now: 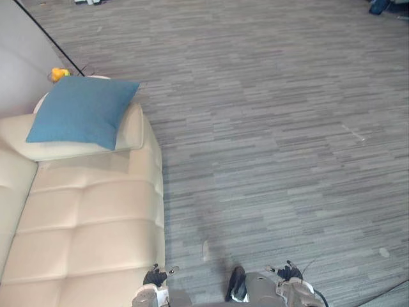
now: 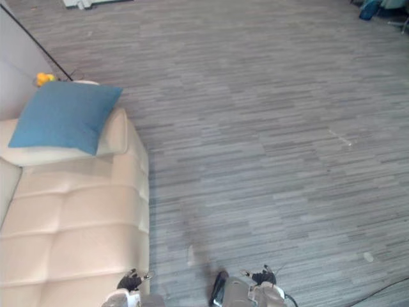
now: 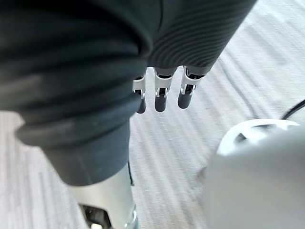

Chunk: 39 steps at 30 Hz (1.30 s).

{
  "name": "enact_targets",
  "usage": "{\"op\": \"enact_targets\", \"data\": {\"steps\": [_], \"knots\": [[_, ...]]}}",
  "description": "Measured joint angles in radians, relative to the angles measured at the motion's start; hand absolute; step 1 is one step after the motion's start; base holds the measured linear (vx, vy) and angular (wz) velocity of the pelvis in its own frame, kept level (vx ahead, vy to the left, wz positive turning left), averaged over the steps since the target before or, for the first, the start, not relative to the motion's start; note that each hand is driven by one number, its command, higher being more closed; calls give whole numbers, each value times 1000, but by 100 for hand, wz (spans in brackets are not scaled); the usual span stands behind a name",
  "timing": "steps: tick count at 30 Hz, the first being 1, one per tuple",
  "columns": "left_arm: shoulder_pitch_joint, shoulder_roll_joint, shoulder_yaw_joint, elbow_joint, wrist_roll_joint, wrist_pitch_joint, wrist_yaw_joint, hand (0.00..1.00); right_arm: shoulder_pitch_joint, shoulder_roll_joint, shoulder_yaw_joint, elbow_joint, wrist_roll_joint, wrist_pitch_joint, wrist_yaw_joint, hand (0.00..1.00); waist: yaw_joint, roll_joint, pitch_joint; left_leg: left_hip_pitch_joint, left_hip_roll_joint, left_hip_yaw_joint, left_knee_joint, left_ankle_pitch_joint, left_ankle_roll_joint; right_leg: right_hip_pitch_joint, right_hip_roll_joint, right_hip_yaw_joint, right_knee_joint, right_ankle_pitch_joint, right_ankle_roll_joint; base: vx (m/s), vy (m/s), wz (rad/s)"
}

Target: Pick up cushions and gather them together orderly.

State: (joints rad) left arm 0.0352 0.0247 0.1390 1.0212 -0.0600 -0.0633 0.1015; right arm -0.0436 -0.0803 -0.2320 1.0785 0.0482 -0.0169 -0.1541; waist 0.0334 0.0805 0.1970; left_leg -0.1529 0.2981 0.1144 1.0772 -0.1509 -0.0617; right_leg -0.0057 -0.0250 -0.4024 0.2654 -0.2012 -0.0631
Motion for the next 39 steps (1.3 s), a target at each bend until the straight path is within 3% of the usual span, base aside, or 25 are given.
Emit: {"op": "enact_targets", "data": {"steps": [2,4,5,6,7,8,9,12,13,15,16,17,18,19,20,21,24,25,26,27,31,33,35,36,39], "knots": [[1,0,6,-25,-1,-7,0,0,-15,-1,0,7,2,0,-3,0,19,-2,3,-89,-40,55,-34,-74,13,50,-3,41,-54,4,-6,317,40,-41],[8,-2,38,-51,-3,-18,0,0,-45,1,0,17,1,1,-2,0,37,-10,10,-141,-104,116,-301,-109,14,83,-37,81,-74,-8,21,373,117,-62],[9,-2,42,-53,-5,-19,0,0,-51,2,0,17,1,1,-2,0,38,-9,13,-147,-119,120,-387,-104,16,92,-46,89,-77,-14,31,401,193,-54],[10,-4,51,-56,-4,-18,0,0,-59,5,0,16,-6,1,-2,0,45,-5,18,-149,-163,119,-670,-25,2,119,-69,121,-80,-42,77,407,219,-51],[12,-4,52,-56,-4,-18,0,0,-58,4,0,16,-7,1,-2,0,49,-2,16,-141,-168,117,-747,10,-5,125,-70,131,-82,-50,91,539,275,-83],[15,-6,64,-55,-7,-19,0,0,-53,6,12,18,-8,1,-2,0,80,0,12,-108,-180,147,-787,125,43,160,-80,173,-104,-65,119,531,218,-57],[14,12,67,-55,-4,-19,0,0,-62,16,28,23,-9,1,-1,0,84,-34,3,-111,-207,174,-779,92,50,185,-104,194,-149,-49,120,582,186,-49],[9,29,102,-43,-5,-15,-5,0,-74,18,32,33,-10,1,-1,0,82,-53,9,-125,-226,180,-662,17,119,255,-121,185,-221,30,151,557,141,6],[13,32,110,-27,-5,-12,-6,0,-70,18,41,33,-10,0,0,0,83,-56,5,-101,-233,178,-628,-18,136,270,-132,190,-171,58,188,478,149,18],[26,32,103,-12,-3,-8,-8,0,-70,18,42,33,-11,-1,3,0,83,-42,-2,-40,-224,175,-660,-68,108,207,-141,201,29,48,218,434,121,5],[24,40,95,7,-3,-1,-9,0,-72,23,43,31,-11,-4,8,0,82,-51,1,15,-240,169,-701,-81,104,104,-182,205,290,50,297,485,66,28],[25,53,71,13,-2,10,-9,0,-65,21,42,31,-11,-3,12,0,76,-62,1,80,-264,150,-745,-82,106,15,-222,198,521,31,301,470,35,37],[25,55,63,13,-2,12,-9,0,-65,17,43,31,-11,-3,15,0,73,-62,1,106,-268,143,-762,-82,106,-4,-234,184,572,18,277,305,-18,42],[26,55,48,11,-3,12,-9,0,-55,9,44,31,-11,-3,18,0,73,-57,4,170,-273,130,-806,-82,106,-32,-256,134,622,-20,212,283,-26,33],[26,55,26,10,-3,11,-9,0,-45,1,50,31,-11,-3,18,0,71,-52,7,233,-270,120,-849,-82,105,-55,-270,70,598,-55,160,399,-91,43],[14,50,23,9,-3,10,-9,0,-44,-1,50,31,-11,-3,20,0,65,-39,11,274,-258,92,-874,-82,105,-108,-257,37,493,-84,140,383,-136,38],[-6,37,20,9,-2,6,-7,0,-45,-7,50,20,-11,-2,22,0,45,-23,18,293,-215,28,-897,-85,99,-194,-162,125,234,-47,152,265,-220,64],[-10,39,19,9,-2,3,-7,0,-41,-7,49,5,-11,-1,21,0,30,-33,21,296,-209,4,-904,-94,79,-215,-131,203,102,20,166,272,-343,82],[-10,43,21,10,-2,3,-7,0,-31,-4,49,3,-12,-1,22,0,20,-71,20,299,-222,-33,-901,-122,27,-216,-124,312,-44,122,194,352,-451,102],[-12,10,30,12,-5,4,-6,0,-13,-15,31,2,-11,0,24,0,21,-52,31,319,-202,-89,-885,-153,1,-206,-101,317,15,155,175,358,-447,77],[0,-27,45,9,-1,2,-6,0,0,-29,-2,-3,-9,0,23,0,21,-8,10,265,-148,-157,-752,-157,-4,-182,-87,224,100,38,131,280,-279,71],[1,-36,68,-10,-1,2,-6,0,16,-23,-17,-9,-9,-2,21,0,21,2,4,149,-100,-86,-520,-121,-51,-118,-99,136,89,7,118,266,-177,110],[6,-36,73,-26,-1,2,-6,0,28,-8,-20,-8,-7,0,20,0,21,7,2,89,-28,27,-369,-50,-40,-30,-97,63,54,-4,101,278,-132,105],[10,-32,67,-36,0,-1,-5,0,32,-2,-21,-7,-6,-1,19,0,25,-6,5,60,9,89,-302,-28,-19,30,-100,21,5,1,96,298,-91,96],[6,-23,60,-37,0,-12,-6,0,0,-3,-21,-6,-4,-1,18,0,27,-14,4,-11,10,257,-366,-109,-15,99,-131,-65,-98,33,115,278,-22,73]]}}
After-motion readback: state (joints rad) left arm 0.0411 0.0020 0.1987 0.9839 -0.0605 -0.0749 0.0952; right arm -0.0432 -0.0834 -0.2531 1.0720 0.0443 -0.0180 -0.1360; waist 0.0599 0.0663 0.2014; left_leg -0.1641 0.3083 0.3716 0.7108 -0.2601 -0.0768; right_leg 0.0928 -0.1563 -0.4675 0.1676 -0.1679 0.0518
